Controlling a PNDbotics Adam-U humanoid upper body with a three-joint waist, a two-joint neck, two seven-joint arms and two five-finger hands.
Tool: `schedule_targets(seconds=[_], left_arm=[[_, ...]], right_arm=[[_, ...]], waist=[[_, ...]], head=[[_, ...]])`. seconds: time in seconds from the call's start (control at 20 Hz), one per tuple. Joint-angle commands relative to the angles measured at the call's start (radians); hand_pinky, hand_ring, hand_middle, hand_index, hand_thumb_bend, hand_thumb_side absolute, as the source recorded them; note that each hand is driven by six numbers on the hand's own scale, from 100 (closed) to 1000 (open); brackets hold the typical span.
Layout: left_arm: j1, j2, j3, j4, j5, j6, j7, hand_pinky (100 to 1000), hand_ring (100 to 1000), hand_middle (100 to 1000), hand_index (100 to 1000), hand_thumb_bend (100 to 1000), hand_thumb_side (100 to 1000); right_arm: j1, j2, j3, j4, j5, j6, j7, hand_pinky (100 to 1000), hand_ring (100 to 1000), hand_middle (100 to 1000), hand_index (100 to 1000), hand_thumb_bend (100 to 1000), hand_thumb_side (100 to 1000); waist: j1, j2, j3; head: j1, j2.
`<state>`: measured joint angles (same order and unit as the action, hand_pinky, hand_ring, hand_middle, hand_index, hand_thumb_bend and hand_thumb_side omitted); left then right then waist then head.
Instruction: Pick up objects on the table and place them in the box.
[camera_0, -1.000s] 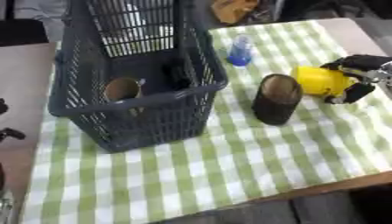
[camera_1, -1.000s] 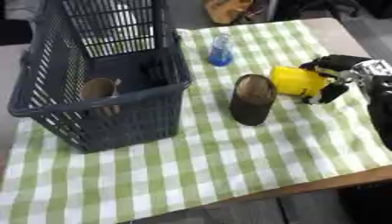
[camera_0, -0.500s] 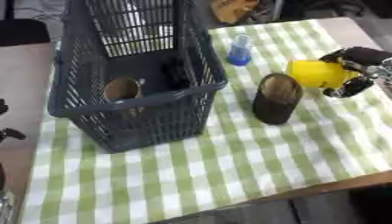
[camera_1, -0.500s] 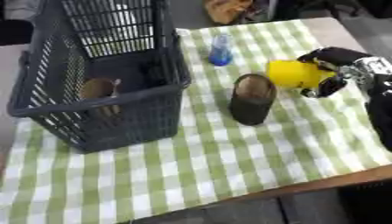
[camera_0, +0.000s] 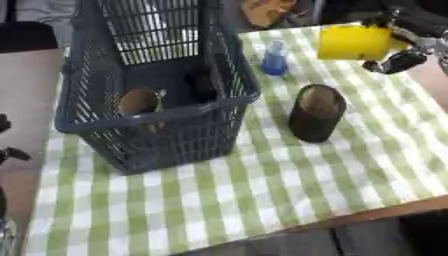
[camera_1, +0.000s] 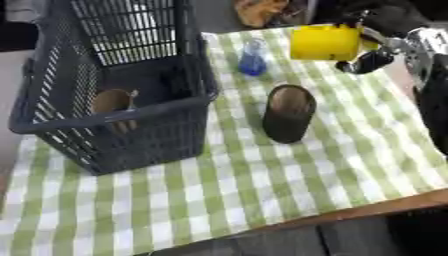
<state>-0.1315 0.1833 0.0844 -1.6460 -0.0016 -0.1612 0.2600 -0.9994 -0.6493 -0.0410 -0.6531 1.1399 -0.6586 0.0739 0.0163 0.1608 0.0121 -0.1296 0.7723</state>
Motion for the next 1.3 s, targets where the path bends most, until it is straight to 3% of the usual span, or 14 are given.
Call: schedule_targets(seconds=[0.05,0.3,0.5,0.55,0.75,0.95,1.3], left_arm=[[-0.006,0.017,0.001,-0.010,0.002,0.000,-0.004,368,805,727,757,406,903],[-0.005,0.017,-0.003,-0.008,0.003,0.000,-0.008,368,805,727,756,406,903],[-0.003,0.015,-0.006,-0.005,0.004,0.000,-0.011,368,805,728,756,404,902],[-0.003,0.015,-0.007,-0.005,0.004,0.001,-0.012,367,805,728,756,403,902],[-0.002,0.014,-0.009,-0.003,0.005,0.001,-0.014,368,805,728,757,402,902],[-0.002,0.013,-0.015,-0.002,0.005,0.001,-0.019,368,805,729,757,402,902],[0.001,0.012,-0.022,0.000,0.006,0.002,-0.027,367,806,729,756,401,903]], right_arm=[[-0.053,0.011,-0.002,-0.068,-0.017,-0.005,0.020,133,353,330,584,286,130],[-0.127,0.095,0.022,-0.126,-0.010,-0.027,0.063,142,359,330,592,309,118],[-0.178,0.172,0.038,-0.180,0.008,-0.039,0.075,155,313,324,605,330,100],[-0.188,0.192,0.041,-0.199,0.011,-0.042,0.075,160,265,314,609,337,100],[-0.210,0.244,0.057,-0.250,0.013,-0.051,0.082,171,258,317,616,362,100],[-0.246,0.306,0.097,-0.292,0.019,-0.092,0.087,194,278,339,629,401,100],[-0.297,0.408,0.213,-0.280,0.005,-0.231,0.075,231,361,408,646,410,158]], waist=[[-0.005,-0.032,0.001],[-0.001,-0.038,0.004],[0.002,-0.045,0.008],[0.003,-0.046,0.009],[0.006,-0.049,0.010],[0.007,-0.054,0.010],[0.009,-0.057,0.015]], head=[[-0.002,-0.002],[-0.008,-0.002],[-0.019,-0.002],[-0.023,-0.002],[-0.030,-0.002],[-0.041,-0.002],[-0.057,-0.002]])
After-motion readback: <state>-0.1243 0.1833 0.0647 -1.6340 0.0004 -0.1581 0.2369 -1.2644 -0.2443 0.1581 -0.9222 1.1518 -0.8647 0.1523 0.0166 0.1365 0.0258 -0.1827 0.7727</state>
